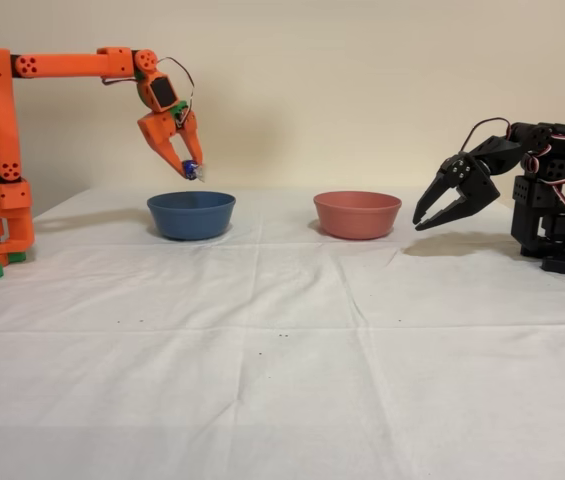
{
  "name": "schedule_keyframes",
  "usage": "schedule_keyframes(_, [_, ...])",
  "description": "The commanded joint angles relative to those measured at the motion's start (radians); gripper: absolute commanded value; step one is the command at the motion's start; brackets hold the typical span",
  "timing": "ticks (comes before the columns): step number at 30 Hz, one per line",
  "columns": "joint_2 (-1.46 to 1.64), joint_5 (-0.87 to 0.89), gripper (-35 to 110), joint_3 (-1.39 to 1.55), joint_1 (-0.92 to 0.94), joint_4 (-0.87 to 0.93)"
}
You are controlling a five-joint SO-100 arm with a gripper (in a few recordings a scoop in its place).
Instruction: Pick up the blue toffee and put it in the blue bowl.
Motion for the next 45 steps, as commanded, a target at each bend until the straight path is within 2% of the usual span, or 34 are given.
schedule_keyframes(1, [-0.014,0.003,7,-0.101,-0.035,-0.006])
schedule_keyframes(5, [-0.048,0.017,11,-0.124,-0.044,-0.006])
schedule_keyframes(11, [-0.055,0.046,43,-0.118,-0.046,0.015])
schedule_keyframes(20, [-0.026,0.038,54,-0.094,-0.011,0.025])
schedule_keyframes(28, [0.052,0.008,53,-0.021,0.025,0.025])
schedule_keyframes(36, [0.253,-0.029,46,0.15,0.11,0.018])
schedule_keyframes(42, [0.515,-0.015,29,0.364,0.252,-0.035])
schedule_keyframes(45, [0.657,-0.066,22,0.48,0.331,-0.063])
